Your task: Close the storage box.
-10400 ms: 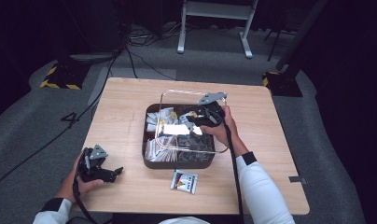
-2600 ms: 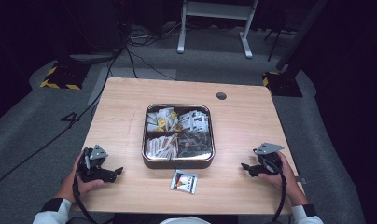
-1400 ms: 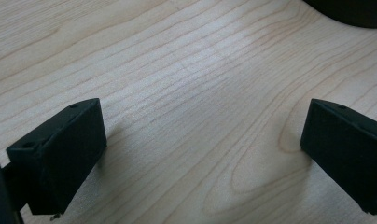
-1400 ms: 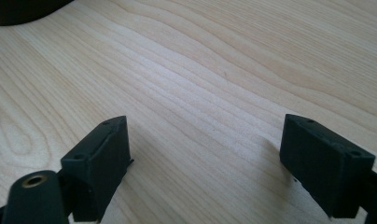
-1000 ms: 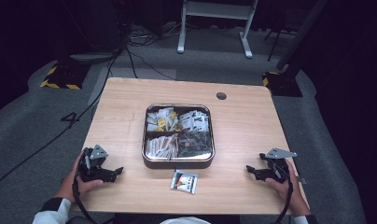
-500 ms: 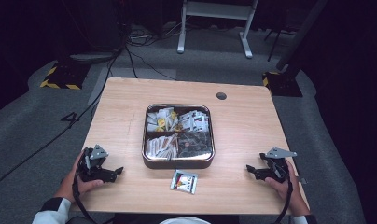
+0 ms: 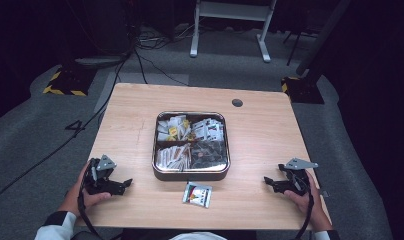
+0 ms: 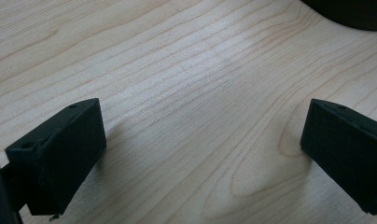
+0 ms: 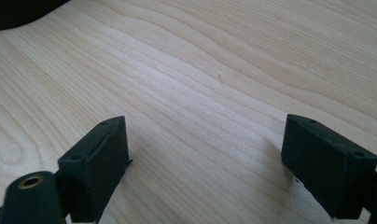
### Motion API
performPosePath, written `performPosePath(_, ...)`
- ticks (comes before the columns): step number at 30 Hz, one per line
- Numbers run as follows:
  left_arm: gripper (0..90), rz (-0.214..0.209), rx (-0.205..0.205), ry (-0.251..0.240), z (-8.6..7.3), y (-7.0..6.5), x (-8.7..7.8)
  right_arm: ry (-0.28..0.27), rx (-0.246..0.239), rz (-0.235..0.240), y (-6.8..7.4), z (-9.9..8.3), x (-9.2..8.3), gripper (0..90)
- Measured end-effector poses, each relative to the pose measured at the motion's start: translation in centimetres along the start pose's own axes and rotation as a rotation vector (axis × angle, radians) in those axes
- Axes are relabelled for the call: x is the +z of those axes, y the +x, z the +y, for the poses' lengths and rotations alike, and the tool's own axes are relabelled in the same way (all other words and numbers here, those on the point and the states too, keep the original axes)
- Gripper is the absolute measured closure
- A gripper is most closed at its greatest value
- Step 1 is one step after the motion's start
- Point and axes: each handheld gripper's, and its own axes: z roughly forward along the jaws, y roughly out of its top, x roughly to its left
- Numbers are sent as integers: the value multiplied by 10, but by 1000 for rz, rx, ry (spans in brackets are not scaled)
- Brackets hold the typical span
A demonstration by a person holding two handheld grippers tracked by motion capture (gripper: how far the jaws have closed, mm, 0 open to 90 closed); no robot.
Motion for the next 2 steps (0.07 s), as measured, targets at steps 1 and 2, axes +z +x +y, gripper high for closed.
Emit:
performPosePath(1,3,0,-1,0,0,0,0,0,0,0,0,0,0,149)
performPosePath(2,3,0,-1,1,0,0,0,0,1,0,0,0,0,149)
